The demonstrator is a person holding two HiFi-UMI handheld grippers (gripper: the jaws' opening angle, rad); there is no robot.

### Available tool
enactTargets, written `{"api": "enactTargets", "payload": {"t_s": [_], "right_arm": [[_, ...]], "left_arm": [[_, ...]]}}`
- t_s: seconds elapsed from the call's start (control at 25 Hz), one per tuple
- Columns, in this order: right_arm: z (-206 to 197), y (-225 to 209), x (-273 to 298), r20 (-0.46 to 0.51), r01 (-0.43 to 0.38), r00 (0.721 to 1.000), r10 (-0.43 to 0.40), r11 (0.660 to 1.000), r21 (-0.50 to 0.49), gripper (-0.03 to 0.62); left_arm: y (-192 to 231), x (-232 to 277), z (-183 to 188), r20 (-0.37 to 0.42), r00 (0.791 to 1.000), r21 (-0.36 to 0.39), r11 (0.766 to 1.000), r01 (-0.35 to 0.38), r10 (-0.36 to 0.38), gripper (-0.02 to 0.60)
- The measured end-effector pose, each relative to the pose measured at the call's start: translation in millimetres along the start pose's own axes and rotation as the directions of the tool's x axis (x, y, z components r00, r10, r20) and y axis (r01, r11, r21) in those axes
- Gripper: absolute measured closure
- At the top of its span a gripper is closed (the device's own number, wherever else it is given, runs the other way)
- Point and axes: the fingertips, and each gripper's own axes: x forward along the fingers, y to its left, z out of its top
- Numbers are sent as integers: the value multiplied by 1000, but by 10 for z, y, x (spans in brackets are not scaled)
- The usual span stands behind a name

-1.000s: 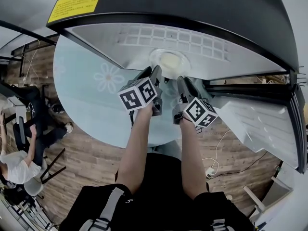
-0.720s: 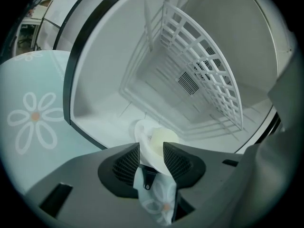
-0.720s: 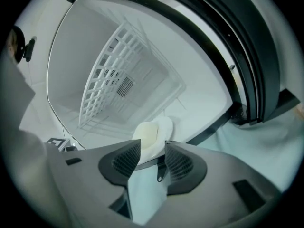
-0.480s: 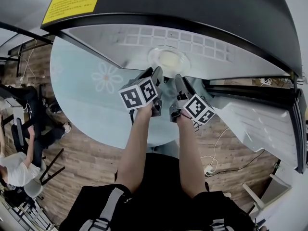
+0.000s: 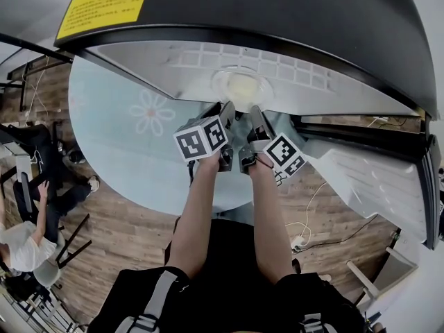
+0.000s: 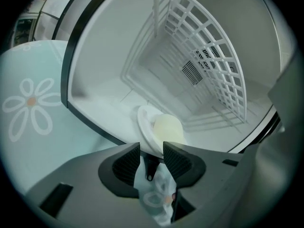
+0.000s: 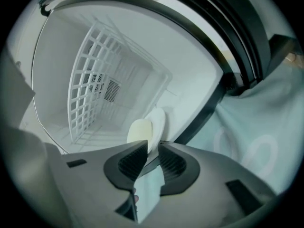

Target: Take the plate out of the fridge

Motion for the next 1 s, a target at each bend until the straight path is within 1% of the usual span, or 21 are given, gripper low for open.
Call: {"api": "enactTargets", "payload": {"t_s": [0.2,0.36,0.52,0.6,0.68,0.88,1.0], "right_arm": [[20,20,-34,7,-13,1000,13,999,37,531],[-9,36,-77,1,-17,1000,17,999,45,534],[-48,39,-56,-7,-26,1000,27,997,66,539],[-53,35,-73,-8,-30,999,31,997,72,542],[-46,31,-98,-7,-31,999,32,997,73,542],[-53,60,-144,-8,-30,1000,31,997,78,544],[-64,60,-176,-9,-30,999,31,997,76,543]], "left_arm": [[-97,0,-63,5,999,-25,999,48,-48,414],[-162,-17,-76,19,996,-52,995,85,-84,414],[-94,29,-58,30,996,-89,992,91,-89,416],[-60,42,-50,37,996,-103,991,86,-82,450],[-72,51,-53,47,994,-112,989,99,-94,469],[-102,16,-72,74,988,-132,981,143,-134,480],[-111,-11,-97,73,987,-138,979,150,-141,486]]}}
